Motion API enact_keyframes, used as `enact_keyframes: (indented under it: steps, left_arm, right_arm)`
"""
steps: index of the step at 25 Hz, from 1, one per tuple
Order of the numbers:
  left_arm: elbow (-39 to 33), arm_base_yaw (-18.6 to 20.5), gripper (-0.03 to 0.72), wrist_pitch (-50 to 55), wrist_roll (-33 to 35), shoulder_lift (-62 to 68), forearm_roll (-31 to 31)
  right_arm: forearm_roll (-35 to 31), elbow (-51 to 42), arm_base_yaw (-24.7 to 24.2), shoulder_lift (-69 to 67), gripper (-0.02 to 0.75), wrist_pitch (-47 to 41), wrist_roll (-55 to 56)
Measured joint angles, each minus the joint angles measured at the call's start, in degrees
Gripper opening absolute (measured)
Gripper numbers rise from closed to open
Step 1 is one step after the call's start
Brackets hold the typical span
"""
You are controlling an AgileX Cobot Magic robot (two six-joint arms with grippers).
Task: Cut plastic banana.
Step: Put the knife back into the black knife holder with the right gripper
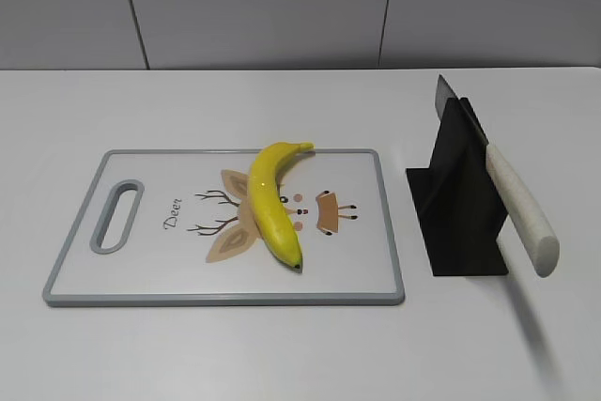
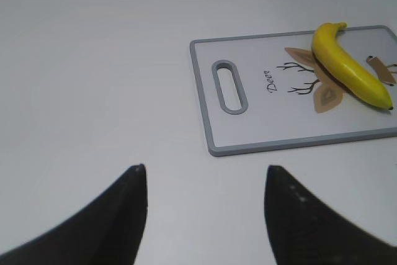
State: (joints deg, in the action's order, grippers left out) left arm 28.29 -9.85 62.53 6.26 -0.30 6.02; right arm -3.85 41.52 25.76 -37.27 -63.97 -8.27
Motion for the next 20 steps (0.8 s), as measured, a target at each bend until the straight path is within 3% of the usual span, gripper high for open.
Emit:
enact_keyframes:
  steps: [10,20]
  left_arm:
    - [0.0,0.0,0.577,0.0,0.0,0.0,0.0]
    - [0.0,0.0,0.577,0.0,0.0,0.0,0.0]
  right_arm:
    - [-0.5,-10.1,0.0,18.5,0.522,0.0,-0.1]
    - [-1.2,-12.3,0.0,27.7,0.522,3.8,1.9]
